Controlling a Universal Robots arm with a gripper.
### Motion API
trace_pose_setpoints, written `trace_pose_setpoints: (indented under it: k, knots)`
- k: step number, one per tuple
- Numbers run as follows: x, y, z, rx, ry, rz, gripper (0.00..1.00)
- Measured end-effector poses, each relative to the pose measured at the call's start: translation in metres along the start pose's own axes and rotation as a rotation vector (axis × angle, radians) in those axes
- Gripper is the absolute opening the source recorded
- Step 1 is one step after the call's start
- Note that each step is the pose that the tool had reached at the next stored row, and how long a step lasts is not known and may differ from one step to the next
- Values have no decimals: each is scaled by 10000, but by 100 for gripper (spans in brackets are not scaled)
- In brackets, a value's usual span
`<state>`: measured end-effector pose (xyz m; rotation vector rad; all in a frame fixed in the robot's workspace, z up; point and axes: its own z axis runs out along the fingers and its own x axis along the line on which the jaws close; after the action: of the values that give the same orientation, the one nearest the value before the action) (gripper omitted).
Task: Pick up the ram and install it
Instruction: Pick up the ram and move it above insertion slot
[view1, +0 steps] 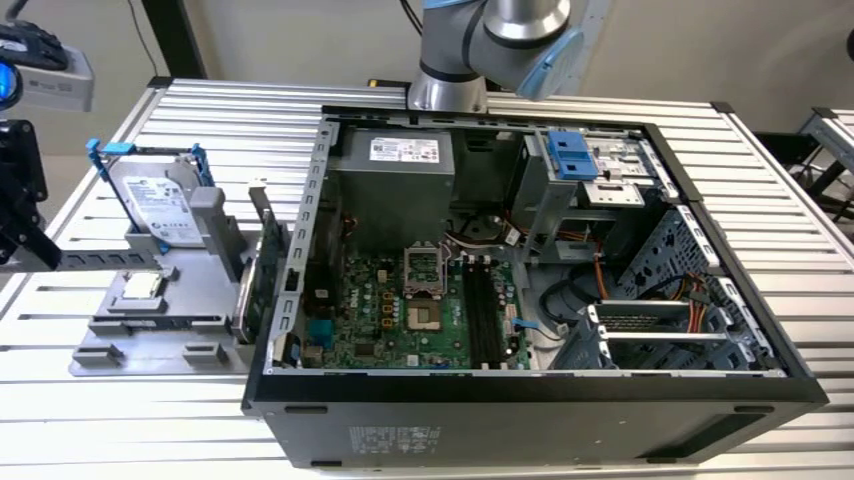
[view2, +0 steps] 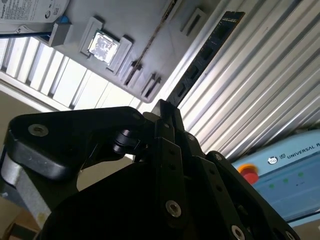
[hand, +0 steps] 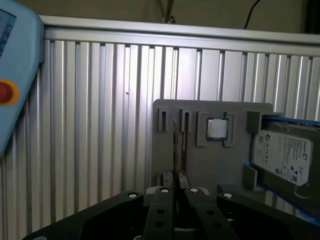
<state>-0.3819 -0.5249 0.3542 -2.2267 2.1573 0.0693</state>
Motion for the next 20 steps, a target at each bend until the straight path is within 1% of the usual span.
trace_pose_setpoints:
  k: [8,16,18,20]
  knots:
    - [-7,0,-110,0,0,0,0]
    - [-15,0,-239,0,0,0,0]
    - [-16,1,-266,1,-1,0,0]
    - [-17,1,-275,1,-1,0,0]
